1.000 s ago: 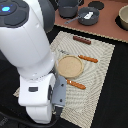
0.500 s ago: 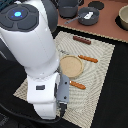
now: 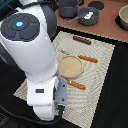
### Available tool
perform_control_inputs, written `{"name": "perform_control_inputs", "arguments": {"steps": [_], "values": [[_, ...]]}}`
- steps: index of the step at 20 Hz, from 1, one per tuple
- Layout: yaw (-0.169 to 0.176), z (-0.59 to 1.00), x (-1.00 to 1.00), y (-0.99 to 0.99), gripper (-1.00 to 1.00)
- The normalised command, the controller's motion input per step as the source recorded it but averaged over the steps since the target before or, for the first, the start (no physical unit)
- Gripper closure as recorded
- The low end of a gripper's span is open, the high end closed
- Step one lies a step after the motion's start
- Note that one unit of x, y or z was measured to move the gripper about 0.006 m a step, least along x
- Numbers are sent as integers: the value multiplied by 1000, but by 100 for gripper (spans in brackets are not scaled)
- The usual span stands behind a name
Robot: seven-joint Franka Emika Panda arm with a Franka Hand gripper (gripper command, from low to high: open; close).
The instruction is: Interact with the objects in diverse but meaningful ways.
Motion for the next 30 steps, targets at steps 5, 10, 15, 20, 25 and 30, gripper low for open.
{"name": "perform_control_inputs", "arguments": {"steps": [5, 10, 15, 20, 25, 30], "values": [[0, 328, 504, 0, 100], [10, 955, 215, 93, 100], [3, 720, -320, 281, 100], [0, 9, -725, 415, 100], [0, 0, -833, 499, 100], [3, 0, -785, 537, 100]]}}
